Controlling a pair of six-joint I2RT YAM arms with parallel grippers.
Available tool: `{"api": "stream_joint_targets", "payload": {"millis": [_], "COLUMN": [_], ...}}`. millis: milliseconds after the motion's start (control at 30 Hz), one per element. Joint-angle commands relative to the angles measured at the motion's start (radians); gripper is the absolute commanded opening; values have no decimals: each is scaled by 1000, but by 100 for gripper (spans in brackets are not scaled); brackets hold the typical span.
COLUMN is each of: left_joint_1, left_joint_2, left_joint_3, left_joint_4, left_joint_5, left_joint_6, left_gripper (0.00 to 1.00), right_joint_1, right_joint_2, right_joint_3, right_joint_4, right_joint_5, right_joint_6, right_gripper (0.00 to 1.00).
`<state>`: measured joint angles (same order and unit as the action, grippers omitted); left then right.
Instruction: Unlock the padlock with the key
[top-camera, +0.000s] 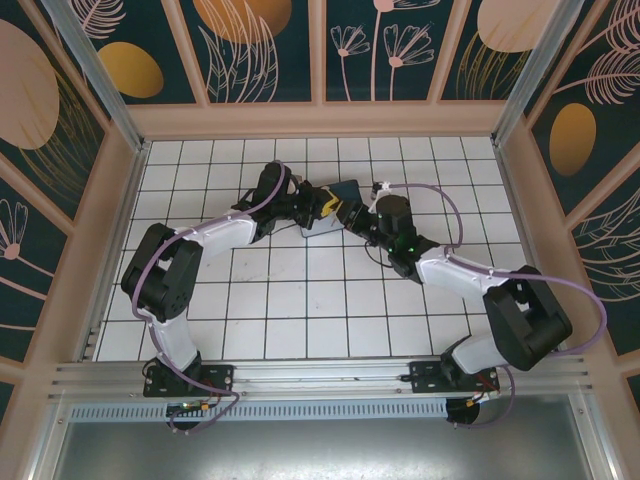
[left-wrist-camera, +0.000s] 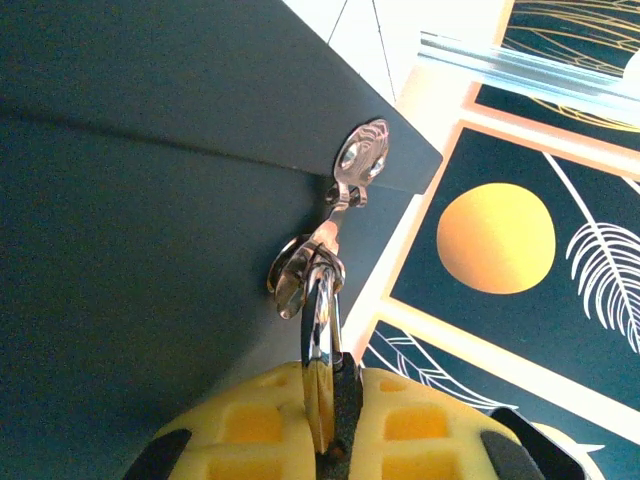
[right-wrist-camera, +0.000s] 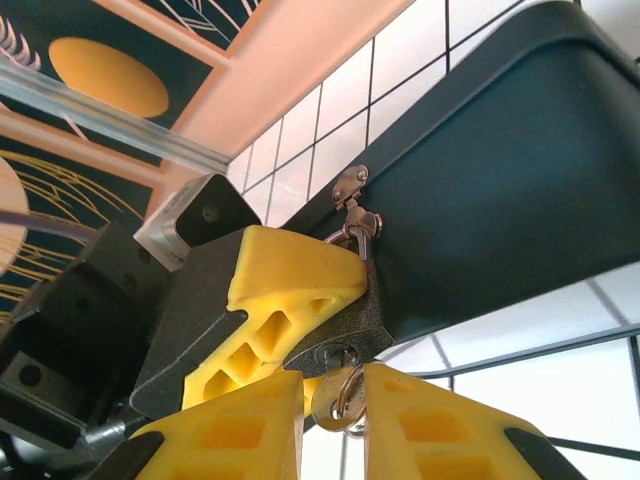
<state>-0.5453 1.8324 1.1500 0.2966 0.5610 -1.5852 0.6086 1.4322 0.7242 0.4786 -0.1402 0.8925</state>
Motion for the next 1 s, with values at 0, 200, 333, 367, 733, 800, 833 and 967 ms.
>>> {"api": "stream_joint_targets", "payload": {"millis": [0, 200, 333, 367, 733, 800, 833, 967], "left_joint_1": [-50, -51, -50, -50, -51, -51, -51, -50], "left_joint_2": [-20, -16, -14, -16, -26, -30, -32, -44], "left_joint_3": [6, 4, 4, 4, 0, -1, -1, -4], "left_joint_4": [102, 107, 119, 119, 117, 110, 106, 73], "left_joint_5": [63, 57, 61, 61, 66, 66, 65, 57], "left_joint_6": [-18, -18, -22, -22, -15, -7, -3, 23], "left_gripper": [0, 0, 0, 0, 0, 0, 0, 0], "right_joint_1": [37, 44, 40, 33, 14, 10, 10, 3], "right_joint_2": [12, 26, 18, 11, 54, 55, 56, 34], "right_joint_3": [-8, -42, -74, -84, -86, -90, -92, -78], "right_joint_4": [294, 397, 431, 429, 531, 534, 537, 460], "right_joint_5": [-225, -235, -199, -187, -187, -181, -177, -174], "right_joint_6": [181, 341, 382, 389, 459, 460, 459, 374], "right_gripper": [21, 23, 22, 22, 3, 1, 0, 0]}}
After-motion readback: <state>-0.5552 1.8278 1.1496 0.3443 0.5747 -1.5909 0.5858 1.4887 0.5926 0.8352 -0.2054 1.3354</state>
